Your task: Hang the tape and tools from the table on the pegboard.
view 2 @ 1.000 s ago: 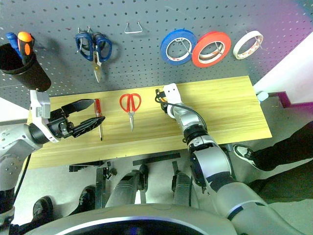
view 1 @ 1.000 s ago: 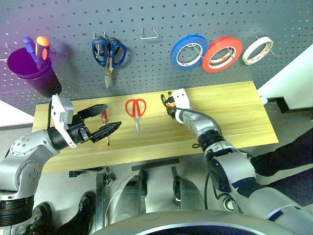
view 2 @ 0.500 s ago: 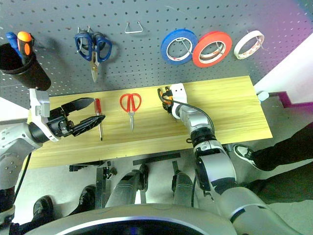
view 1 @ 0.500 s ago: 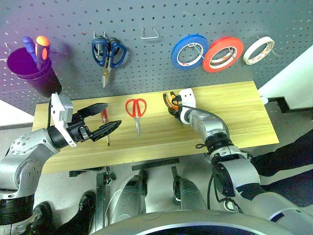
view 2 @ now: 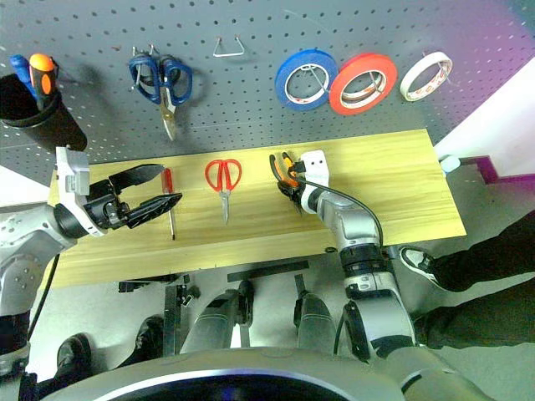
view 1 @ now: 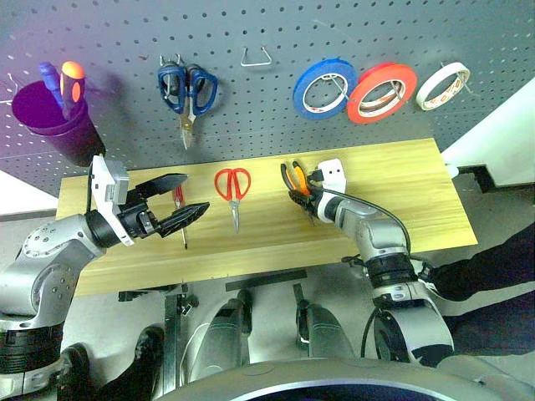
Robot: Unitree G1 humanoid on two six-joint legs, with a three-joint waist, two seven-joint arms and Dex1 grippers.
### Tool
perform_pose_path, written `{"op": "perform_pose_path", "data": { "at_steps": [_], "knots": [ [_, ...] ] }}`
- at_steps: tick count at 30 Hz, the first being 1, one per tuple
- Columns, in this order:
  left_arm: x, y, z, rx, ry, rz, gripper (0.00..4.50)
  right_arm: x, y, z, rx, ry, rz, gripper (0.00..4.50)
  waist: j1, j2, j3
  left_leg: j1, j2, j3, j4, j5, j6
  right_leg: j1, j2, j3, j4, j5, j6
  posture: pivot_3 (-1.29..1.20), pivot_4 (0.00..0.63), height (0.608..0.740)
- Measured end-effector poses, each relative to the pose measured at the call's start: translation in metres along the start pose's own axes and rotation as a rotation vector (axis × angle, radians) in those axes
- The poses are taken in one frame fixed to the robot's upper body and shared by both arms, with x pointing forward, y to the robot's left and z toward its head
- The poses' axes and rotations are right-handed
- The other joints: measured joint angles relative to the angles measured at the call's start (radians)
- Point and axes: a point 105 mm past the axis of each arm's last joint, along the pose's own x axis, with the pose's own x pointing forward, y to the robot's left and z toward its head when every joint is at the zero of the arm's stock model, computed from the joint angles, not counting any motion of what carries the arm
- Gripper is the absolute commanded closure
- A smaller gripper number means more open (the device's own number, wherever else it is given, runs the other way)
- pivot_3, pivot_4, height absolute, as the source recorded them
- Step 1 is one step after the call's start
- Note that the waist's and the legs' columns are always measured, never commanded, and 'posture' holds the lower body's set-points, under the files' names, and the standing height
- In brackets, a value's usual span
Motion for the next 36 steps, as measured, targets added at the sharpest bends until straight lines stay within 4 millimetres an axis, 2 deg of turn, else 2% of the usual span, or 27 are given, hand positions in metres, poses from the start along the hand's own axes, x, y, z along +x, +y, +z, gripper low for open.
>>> {"op": "perform_pose_path", "data": {
  "at_steps": [7,12,16,23,31,36],
  "knots": [
    [0.002,0.001,0.004,0.01,-0.009,-0.008,0.0,-0.021,0.015,0.02,0.005,-0.099,0.088,2.31,-0.003,0.0,0.0,0.0,0.0,0.0,0.0,0.0,0.0,0.0,0.0,0.0,0.0,0.0,0.0,-0.01,0.349,0.74],
    [0.003,0.002,0.005,0.008,-0.011,0.0,0.0,-0.033,0.012,0.022,0.064,-0.156,0.107,2.31,0.0,0.0,0.0,0.0,0.0,0.0,0.0,0.0,0.0,0.0,-0.001,0.0,0.0,0.0,0.0,-0.02,0.34,0.74],
    [0.003,-0.001,0.008,0.007,-0.021,-0.005,0.0,-0.041,0.014,0.031,0.08,-0.222,0.133,2.31,-0.003,0.0,0.0,0.0,0.0,0.0,0.0,0.0,0.0,0.0,0.0,0.0,0.0,0.0,0.0,-0.02,0.33,0.74],
    [-0.006,-0.003,0.018,0.018,-0.03,0.003,0.0,-0.052,0.003,0.046,0.056,-0.317,0.115,2.31,-0.003,-0.001,0.0,0.0,0.0,0.001,0.0,0.0,0.0,0.0,0.001,0.0,0.0,0.0,0.0,-0.01,0.304,0.74],
    [-0.01,-0.006,0.028,0.036,-0.052,0.031,0.0,-0.055,0.014,0.08,0.001,-0.415,0.177,2.31,-0.001,-0.001,-0.001,0.0,0.0,0.001,0.001,0.0,-0.001,0.0,0.002,0.0,0.001,0.0,0.0,0.0,0.287,0.74],
    [-0.011,-0.006,0.03,0.034,-0.055,0.049,0.0,-0.056,0.017,0.083,0.008,-0.431,0.2,2.31,0.001,-0.001,-0.001,0.0,0.0,0.001,0.002,0.001,-0.001,0.001,0.002,-0.001,0.001,0.0,0.0,0.01,0.281,0.74]
  ]
}}
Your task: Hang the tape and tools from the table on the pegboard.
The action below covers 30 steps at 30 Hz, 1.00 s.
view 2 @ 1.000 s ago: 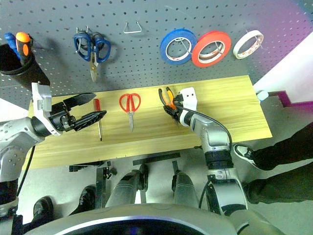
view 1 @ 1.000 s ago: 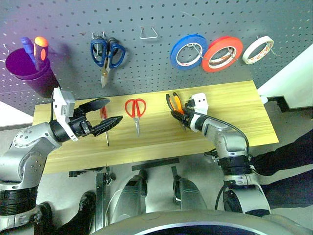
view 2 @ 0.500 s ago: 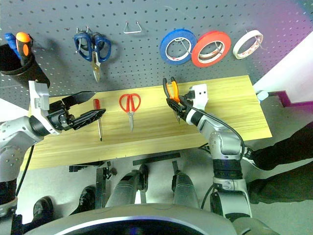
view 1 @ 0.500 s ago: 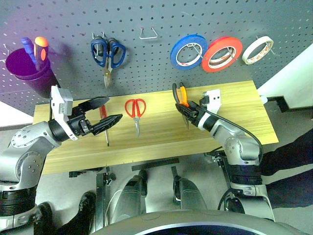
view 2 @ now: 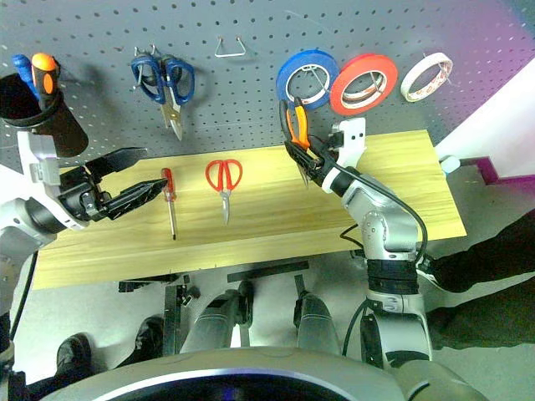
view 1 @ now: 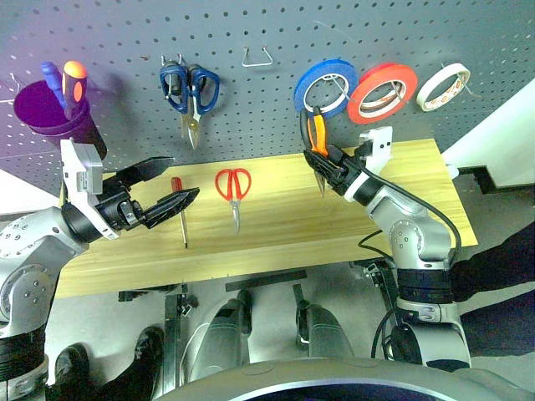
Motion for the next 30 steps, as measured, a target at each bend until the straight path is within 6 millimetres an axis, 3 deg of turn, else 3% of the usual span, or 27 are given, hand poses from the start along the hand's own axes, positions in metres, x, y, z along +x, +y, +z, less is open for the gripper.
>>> {"op": "perform_pose_path", "data": {
  "at_steps": [7,19,25,30],
  "knots": [
    [0.002,0.0,0.004,0.005,-0.016,0.011,0.0,0.004,0.008,0.019,-0.035,-0.072,0.037,2.31,-0.001,0.0,0.0,0.0,0.0,0.0,0.0,0.0,0.0,0.0,0.0,0.0,0.001,0.0,0.0,0.01,0.277,0.74],
    [0.007,-0.001,0.007,0.013,-0.034,0.0,0.0,0.008,0.015,0.024,-0.087,-0.099,0.064,2.31,0.0,0.0,-0.001,0.0,0.0,0.0,0.002,0.0,0.0,0.0,0.0,0.0,0.002,0.0,0.0,0.01,0.261,0.74],
    [0.012,-0.001,0.004,0.014,-0.043,-0.007,0.0,0.013,0.02,0.057,-0.21,-0.192,0.072,2.31,0.0,-0.003,-0.004,0.0,0.0,0.0,0.002,0.001,-0.001,0.0,0.001,0.0,0.003,0.0,0.0,0.0,0.246,0.74],
    [0.014,0.002,0.007,0.027,-0.062,-0.001,0.0,0.014,0.019,0.063,-0.236,-0.212,0.061,2.31,0.0,-0.007,-0.011,0.0,0.0,0.0,0.003,0.001,-0.001,0.0,0.001,0.0,0.002,0.0,0.0,-0.01,0.245,0.74]
  ]
}}
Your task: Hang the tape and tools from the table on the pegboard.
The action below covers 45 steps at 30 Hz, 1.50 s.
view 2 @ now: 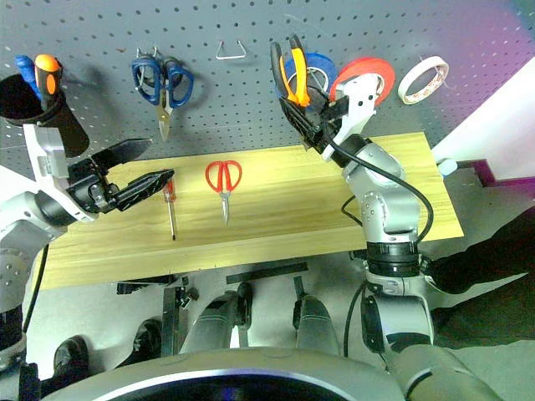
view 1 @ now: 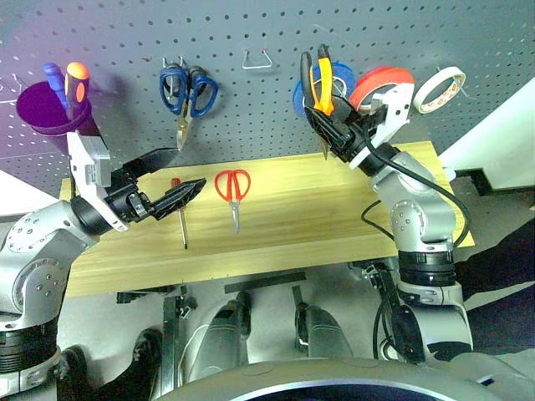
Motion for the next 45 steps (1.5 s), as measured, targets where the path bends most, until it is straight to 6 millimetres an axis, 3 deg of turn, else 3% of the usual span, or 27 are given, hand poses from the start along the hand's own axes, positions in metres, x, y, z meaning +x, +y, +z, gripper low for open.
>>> {"op": "perform_pose_path", "data": {
  "at_steps": [17,29,45],
  "knots": [
    [0.006,0.002,0.012,0.031,-0.036,-0.009,0.0,0.023,0.009,0.036,-0.042,-0.105,0.019,2.31,0.0,-0.004,-0.013,0.0,0.0,0.0,0.001,0.0,0.0,0.0,0.0,0.0,0.002,0.0,0.0,0.02,0.219,0.74],
    [0.009,0.003,0.018,0.049,-0.051,0.012,0.0,0.054,0.014,0.04,-0.014,-0.162,0.028,2.31,0.001,-0.006,-0.02,0.001,0.0,0.0,0.002,0.001,-0.001,0.0,0.0,0.0,0.005,0.0,0.0,0.05,0.209,0.74],
    [0.011,0.0,0.022,0.057,-0.062,0.019,0.0,0.076,0.02,0.056,-0.014,-0.222,0.068,2.31,0.002,-0.008,-0.028,0.001,0.0,0.0,0.004,0.001,-0.001,-0.002,0.0,0.0,0.013,0.0,0.0,0.07,0.22,0.74]
  ]
}}
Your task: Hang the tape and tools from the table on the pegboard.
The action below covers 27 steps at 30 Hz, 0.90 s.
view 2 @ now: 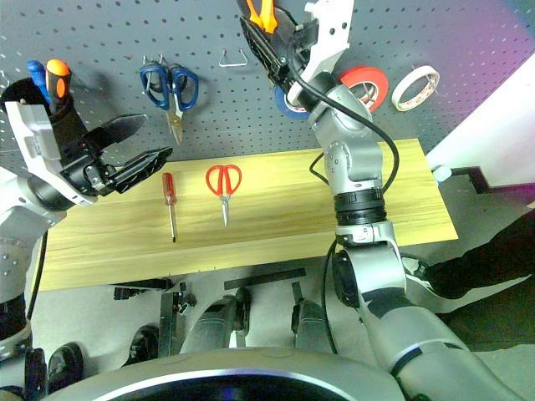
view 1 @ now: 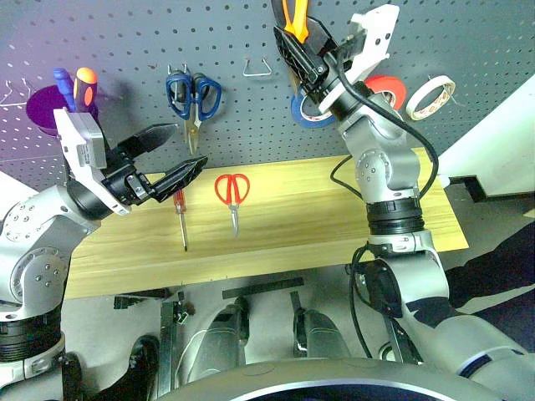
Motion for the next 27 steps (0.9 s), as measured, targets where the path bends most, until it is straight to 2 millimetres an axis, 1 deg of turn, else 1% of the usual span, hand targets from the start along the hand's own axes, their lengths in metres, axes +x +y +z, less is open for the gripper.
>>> {"op": "perform_pose_path", "data": {
  "at_steps": [3,8,11,21,27],
  "knots": [
    [-0.001,0.0,-0.001,-0.004,0.004,0.004,0.0,0.006,0.003,0.002,0.01,-0.011,0.009,2.31,-0.003,0.0,0.0,0.0,0.0,0.0,0.002,0.0,0.0,-0.001,0.0,0.0,0.001,0.0,0.0,0.08,0.221,0.74],
    [-0.002,0.001,-0.005,-0.014,0.01,0.015,0.0,0.019,0.014,0.007,0.026,-0.048,0.034,2.31,0.0,0.0,0.0,0.0,0.0,0.0,0.002,0.0,-0.001,-0.001,0.0,0.0,0.002,0.0,0.0,0.09,0.222,0.74],
    [-0.003,0.001,-0.006,-0.015,0.012,0.019,0.0,0.023,0.018,0.006,0.038,-0.058,0.046,2.31,0.001,0.0,0.0,0.0,0.0,0.0,0.003,0.0,-0.001,-0.001,0.0,0.0,0.002,0.0,0.0,0.09,0.227,0.74],
    [-0.004,-0.001,-0.007,-0.015,0.017,0.022,0.0,0.033,0.02,-0.003,0.04,-0.06,0.05,2.31,0.0,0.0,0.0,0.001,0.001,0.0,0.003,0.0,-0.001,-0.001,0.0,0.0,0.003,0.0,0.0,0.1,0.232,0.74],
    [-0.004,-0.001,-0.008,-0.019,0.014,0.022,0.0,0.044,0.022,0.004,0.035,-0.08,0.056,2.31,0.001,0.0,0.0,0.0,0.001,0.0,0.003,0.0,-0.001,-0.001,0.0,0.0,0.003,0.0,0.0,0.11,0.234,0.74]
  ]
}}
